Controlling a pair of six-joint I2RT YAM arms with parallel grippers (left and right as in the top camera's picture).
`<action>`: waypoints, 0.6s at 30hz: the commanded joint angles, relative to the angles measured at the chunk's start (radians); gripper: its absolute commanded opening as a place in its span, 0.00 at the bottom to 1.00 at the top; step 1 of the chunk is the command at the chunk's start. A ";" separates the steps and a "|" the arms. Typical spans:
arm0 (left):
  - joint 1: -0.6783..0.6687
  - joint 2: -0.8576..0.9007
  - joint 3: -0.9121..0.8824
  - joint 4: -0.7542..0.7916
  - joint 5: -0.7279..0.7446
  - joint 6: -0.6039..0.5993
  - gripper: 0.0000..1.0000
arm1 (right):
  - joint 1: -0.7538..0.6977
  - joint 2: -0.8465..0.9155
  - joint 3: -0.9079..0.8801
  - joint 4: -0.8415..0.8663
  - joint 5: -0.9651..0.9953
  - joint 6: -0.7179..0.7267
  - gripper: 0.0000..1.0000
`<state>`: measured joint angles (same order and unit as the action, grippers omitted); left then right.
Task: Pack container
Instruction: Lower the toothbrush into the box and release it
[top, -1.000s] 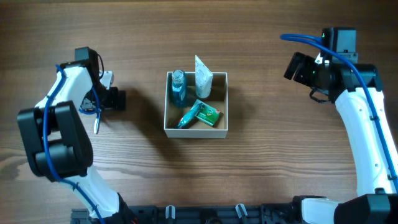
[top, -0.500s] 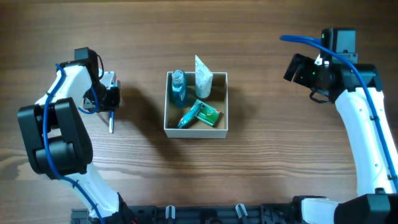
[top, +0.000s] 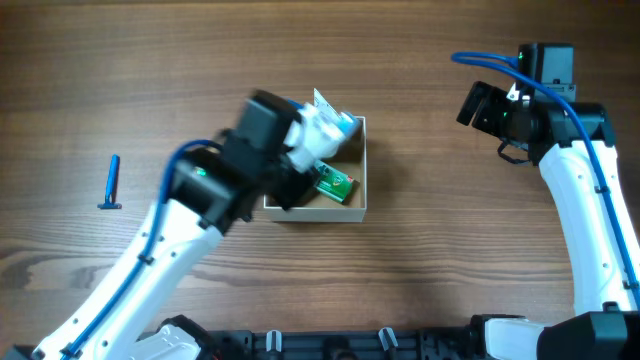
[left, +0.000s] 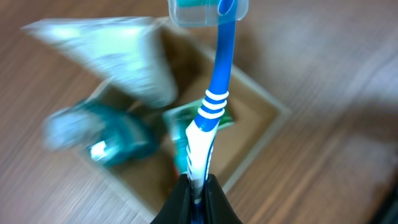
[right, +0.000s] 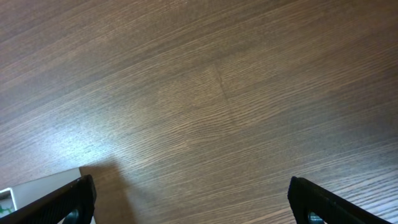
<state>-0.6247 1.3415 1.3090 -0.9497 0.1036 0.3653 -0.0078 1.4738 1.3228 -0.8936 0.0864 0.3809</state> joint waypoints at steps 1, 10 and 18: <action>-0.058 0.062 0.000 -0.001 -0.048 0.055 0.04 | -0.005 0.011 0.004 -0.002 -0.005 0.015 1.00; 0.054 0.248 0.000 0.026 -0.105 0.148 0.43 | -0.005 0.011 0.004 -0.017 -0.006 0.014 1.00; 0.071 0.093 0.004 0.021 -0.227 -0.050 0.92 | -0.005 0.011 0.004 -0.016 -0.005 0.012 1.00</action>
<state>-0.5743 1.5661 1.3090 -0.9279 -0.0040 0.4622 -0.0078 1.4738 1.3231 -0.9092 0.0864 0.3809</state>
